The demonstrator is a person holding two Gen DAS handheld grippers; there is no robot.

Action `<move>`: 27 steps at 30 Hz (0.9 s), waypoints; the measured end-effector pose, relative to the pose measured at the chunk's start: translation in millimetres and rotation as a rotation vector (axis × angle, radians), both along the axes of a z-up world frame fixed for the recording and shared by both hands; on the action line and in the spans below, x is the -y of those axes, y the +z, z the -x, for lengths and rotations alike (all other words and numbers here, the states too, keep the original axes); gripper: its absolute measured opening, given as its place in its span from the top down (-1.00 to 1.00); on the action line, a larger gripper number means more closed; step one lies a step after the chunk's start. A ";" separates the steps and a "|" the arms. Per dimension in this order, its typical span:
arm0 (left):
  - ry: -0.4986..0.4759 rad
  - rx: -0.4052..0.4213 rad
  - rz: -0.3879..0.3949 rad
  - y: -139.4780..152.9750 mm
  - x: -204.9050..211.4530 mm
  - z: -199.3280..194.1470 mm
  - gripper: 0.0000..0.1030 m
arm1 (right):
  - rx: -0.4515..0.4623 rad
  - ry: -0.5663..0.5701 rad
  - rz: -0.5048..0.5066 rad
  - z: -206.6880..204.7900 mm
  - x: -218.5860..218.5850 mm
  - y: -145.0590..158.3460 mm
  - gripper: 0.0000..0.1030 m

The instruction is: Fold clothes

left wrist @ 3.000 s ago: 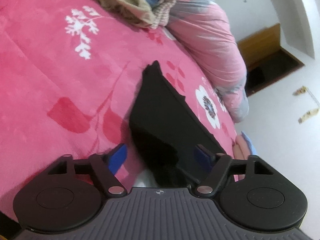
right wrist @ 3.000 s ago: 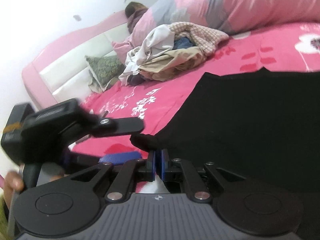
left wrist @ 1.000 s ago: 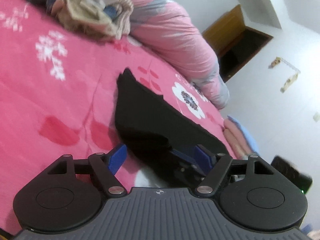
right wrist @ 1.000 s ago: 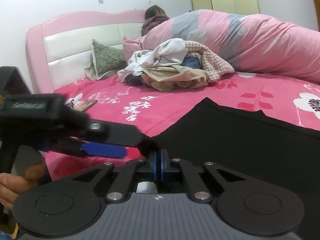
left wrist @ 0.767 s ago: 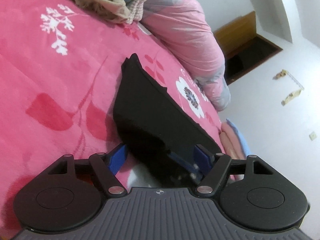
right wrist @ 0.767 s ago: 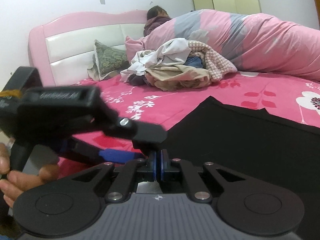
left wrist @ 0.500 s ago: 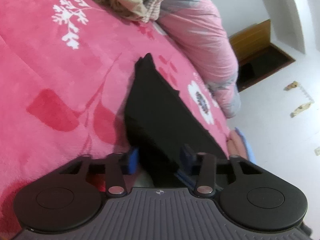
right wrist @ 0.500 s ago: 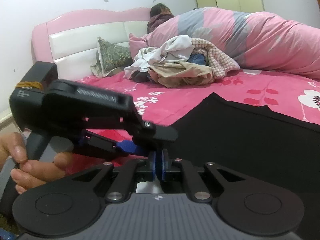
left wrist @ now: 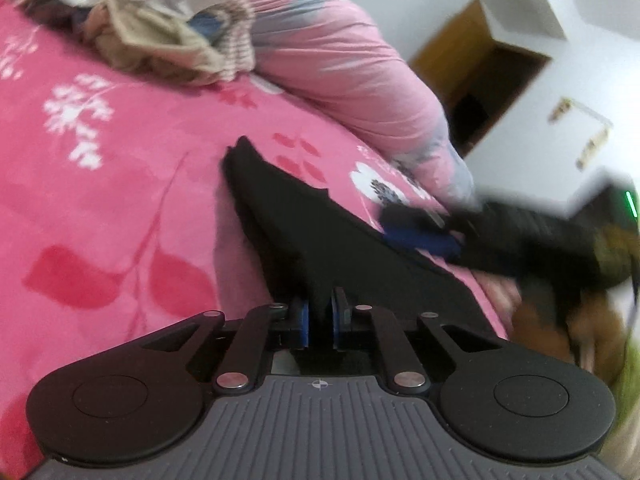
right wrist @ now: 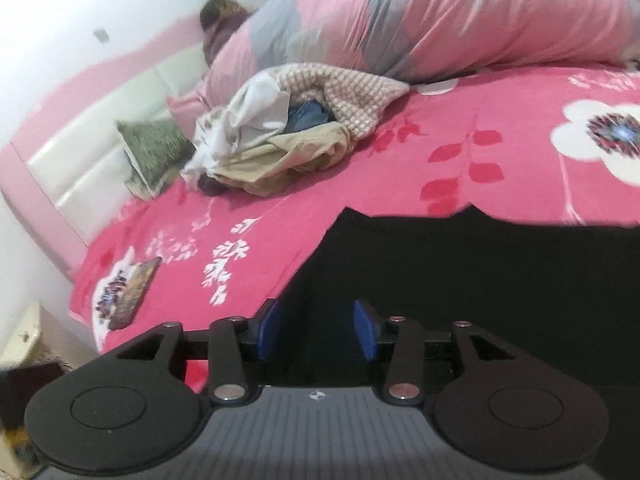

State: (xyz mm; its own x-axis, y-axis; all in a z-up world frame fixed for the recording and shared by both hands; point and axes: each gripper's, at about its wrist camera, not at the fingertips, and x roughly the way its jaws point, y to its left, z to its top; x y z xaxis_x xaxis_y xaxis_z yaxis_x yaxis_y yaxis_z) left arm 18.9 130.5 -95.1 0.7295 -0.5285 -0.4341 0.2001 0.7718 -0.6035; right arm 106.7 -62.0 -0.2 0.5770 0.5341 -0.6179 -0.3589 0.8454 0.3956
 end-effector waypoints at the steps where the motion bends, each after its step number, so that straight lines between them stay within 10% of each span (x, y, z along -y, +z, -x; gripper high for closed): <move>1: -0.012 0.019 -0.019 1.8 2.7 1.0 0.84 | -0.008 0.015 0.026 -10.9 -10.1 -1.3 0.11; 15: -0.073 0.105 -0.084 4.0 19.7 1.7 0.85 | -0.019 0.170 0.523 -99.5 -128.0 -57.2 0.15; 23: -0.090 0.113 -0.074 2.3 24.6 -0.3 0.85 | -0.019 0.128 0.475 -106.3 -106.7 -63.3 0.85; 27: -0.089 0.117 -0.071 4.2 25.2 2.2 0.85 | -0.017 0.093 0.376 -105.2 -88.2 -54.9 0.87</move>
State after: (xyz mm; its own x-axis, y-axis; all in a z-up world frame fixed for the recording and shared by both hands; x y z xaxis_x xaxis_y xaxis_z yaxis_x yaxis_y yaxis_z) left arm 16.7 105.2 -90.9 0.7289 -0.5646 -0.3873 0.3356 0.7876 -0.5167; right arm 211.9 26.2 -55.1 0.5247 0.3180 -0.7897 -0.4366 0.8969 0.0711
